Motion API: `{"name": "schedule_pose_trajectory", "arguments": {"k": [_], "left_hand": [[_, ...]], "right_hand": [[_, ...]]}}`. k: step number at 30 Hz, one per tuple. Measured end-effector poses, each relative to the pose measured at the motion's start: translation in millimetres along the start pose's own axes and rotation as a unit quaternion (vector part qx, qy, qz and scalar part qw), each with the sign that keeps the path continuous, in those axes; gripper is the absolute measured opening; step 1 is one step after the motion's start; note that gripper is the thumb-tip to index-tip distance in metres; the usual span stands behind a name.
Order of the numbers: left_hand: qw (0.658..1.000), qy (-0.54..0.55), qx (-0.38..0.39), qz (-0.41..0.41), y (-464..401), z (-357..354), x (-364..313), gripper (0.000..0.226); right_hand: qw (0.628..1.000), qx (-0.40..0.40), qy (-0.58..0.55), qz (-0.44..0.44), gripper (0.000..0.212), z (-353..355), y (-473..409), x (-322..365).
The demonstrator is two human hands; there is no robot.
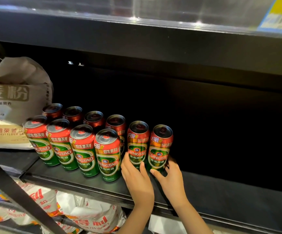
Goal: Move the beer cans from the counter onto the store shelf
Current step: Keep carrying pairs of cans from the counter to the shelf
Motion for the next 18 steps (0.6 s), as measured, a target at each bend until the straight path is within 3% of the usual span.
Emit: {"name": "schedule_pose_trajectory", "arguments": {"k": [13,18], "left_hand": [[0.999,-0.003,0.012,-0.036,-2.3,-4.0,1.3,0.053],[0.998,0.0,0.051,-0.044,4.1,0.0,0.2,0.062]], "right_hand": [[0.999,-0.011,0.033,-0.003,0.052,-0.7,-4.0,-0.7],[0.999,-0.006,0.031,-0.008,0.054,1.2,-3.0,2.4]]}}
Point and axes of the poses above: each hand's wrist, its own y-axis away from the middle knuckle, its own z-axis out of the back of the hand, x = y × z, the point moved 5 cm from there along -y, towards the middle knuckle, and after that the axes turned 1 degree about y, right-handed, at the moved point
